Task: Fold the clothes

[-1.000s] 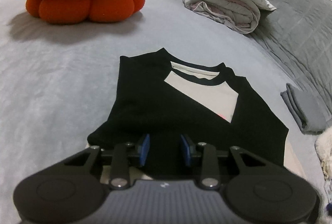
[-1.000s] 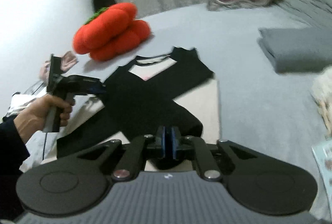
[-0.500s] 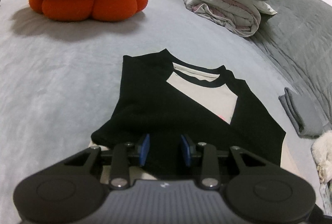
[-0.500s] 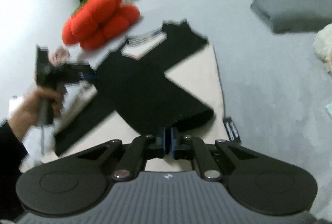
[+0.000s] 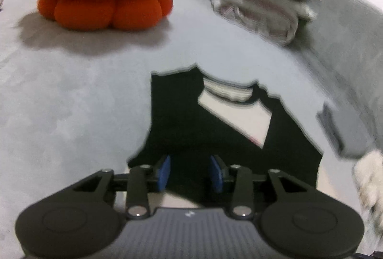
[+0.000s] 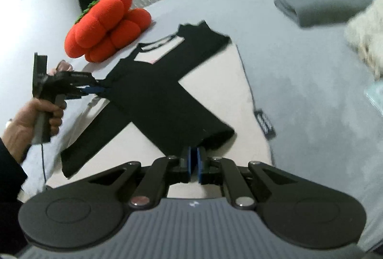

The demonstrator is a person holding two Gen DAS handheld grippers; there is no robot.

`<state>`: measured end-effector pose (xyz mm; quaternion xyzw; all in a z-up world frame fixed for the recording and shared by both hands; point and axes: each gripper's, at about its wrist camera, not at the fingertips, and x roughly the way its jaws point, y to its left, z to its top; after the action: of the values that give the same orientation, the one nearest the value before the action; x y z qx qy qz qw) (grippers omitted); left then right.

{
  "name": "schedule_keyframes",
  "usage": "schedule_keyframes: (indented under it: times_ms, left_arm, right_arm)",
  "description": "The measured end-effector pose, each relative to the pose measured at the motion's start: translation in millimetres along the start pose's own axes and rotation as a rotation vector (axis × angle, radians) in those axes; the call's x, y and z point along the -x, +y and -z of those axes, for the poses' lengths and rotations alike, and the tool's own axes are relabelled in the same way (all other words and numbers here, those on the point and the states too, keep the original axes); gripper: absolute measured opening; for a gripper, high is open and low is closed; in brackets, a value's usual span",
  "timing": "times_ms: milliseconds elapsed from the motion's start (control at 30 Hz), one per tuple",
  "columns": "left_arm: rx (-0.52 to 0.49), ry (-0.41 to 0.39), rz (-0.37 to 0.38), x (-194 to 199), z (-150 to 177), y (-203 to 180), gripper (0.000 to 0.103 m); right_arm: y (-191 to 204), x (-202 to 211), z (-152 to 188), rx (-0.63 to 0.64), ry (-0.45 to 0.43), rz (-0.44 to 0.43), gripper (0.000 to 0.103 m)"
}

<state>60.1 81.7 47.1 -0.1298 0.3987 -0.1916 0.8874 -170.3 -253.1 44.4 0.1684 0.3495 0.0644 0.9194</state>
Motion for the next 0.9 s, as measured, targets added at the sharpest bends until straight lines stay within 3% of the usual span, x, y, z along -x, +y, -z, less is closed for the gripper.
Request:
schedule_keyframes:
  times_ms: [67,100,133,200,267,333,433,567,600,633,667,800,900]
  left_arm:
    - [0.026,-0.006,-0.007,0,-1,6,0.045]
    - [0.038,-0.008,-0.011,0,-2,9,0.045]
    - [0.051,-0.011,-0.015,-1,-2,12,0.045]
    - [0.056,-0.01,-0.025,-3,-3,13,0.045]
    - [0.045,-0.003,-0.039,-6,-3,12,0.045]
    - [0.033,0.004,-0.053,-9,-3,10,0.045]
    - [0.016,0.015,-0.074,-13,-3,8,0.042]
    - [-0.007,0.027,-0.094,-16,-3,9,0.036]
    - [-0.003,0.028,-0.097,-16,-3,10,0.033]
    - [0.002,0.029,-0.1,-16,-3,12,0.03]
    - [0.006,0.031,-0.103,-17,-3,13,0.025]
    - [0.02,0.037,-0.12,-17,-4,18,0.01]
    - [0.023,0.042,-0.137,-17,-4,20,0.006]
  right_arm:
    - [11,5,-3,0.098,-0.058,0.009,0.035]
    - [18,6,-3,0.152,-0.086,0.002,0.061]
    - [25,7,-3,0.206,-0.114,-0.006,0.067]
    - [45,0,0,0.348,-0.113,-0.023,0.067]
    - [66,-13,6,0.508,-0.086,-0.014,0.061]
    - [85,-32,13,0.652,-0.048,0.016,0.028]
    - [96,-64,16,0.773,-0.002,0.071,0.026]
    - [92,-82,17,0.789,0.045,0.076,0.026]
    - [92,-82,16,0.787,0.051,0.071,0.026]
    - [91,-82,15,0.785,0.059,0.066,0.007]
    - [91,-83,13,0.78,0.067,0.069,0.004]
    - [93,-64,5,0.752,0.021,0.065,0.003]
    - [97,-39,1,0.724,-0.008,-0.001,0.003]
